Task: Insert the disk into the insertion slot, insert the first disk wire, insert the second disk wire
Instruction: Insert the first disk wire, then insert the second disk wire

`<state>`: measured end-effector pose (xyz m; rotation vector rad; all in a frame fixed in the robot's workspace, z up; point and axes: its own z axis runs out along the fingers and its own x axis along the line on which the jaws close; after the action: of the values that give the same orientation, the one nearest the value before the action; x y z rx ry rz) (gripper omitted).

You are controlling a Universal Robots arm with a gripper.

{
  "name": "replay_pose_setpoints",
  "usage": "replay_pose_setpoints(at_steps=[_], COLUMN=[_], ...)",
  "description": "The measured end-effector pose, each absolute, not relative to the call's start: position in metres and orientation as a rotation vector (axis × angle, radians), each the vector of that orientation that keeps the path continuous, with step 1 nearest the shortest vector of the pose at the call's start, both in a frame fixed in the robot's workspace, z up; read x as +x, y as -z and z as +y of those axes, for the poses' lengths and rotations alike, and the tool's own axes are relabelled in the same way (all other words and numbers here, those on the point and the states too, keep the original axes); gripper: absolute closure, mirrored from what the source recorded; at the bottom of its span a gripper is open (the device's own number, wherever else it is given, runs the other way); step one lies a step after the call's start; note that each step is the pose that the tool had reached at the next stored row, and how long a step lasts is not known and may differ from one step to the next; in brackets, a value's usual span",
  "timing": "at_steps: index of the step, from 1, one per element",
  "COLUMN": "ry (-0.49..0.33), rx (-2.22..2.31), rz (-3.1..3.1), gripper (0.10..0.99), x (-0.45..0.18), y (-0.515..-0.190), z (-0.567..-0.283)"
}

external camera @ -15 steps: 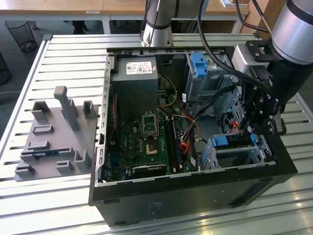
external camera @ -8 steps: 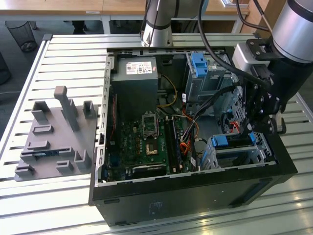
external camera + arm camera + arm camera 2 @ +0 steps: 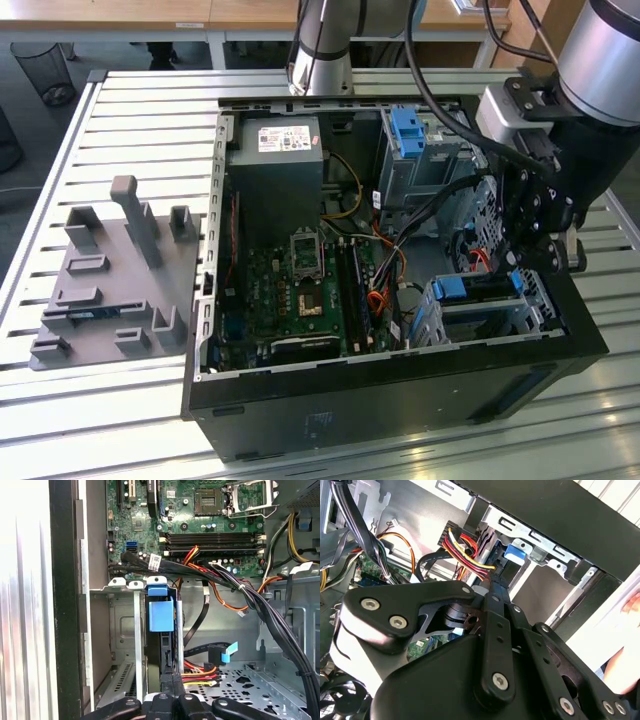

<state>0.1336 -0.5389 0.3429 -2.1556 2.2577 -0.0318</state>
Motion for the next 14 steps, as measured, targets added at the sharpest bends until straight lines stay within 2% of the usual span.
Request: replay_pose_setpoints(at_steps=[14], ry=[0.037], rx=[-2.158], rz=[2.26], gripper=[0.98], x=[0.1306], y=[-0.3436], z=[-0.5389])
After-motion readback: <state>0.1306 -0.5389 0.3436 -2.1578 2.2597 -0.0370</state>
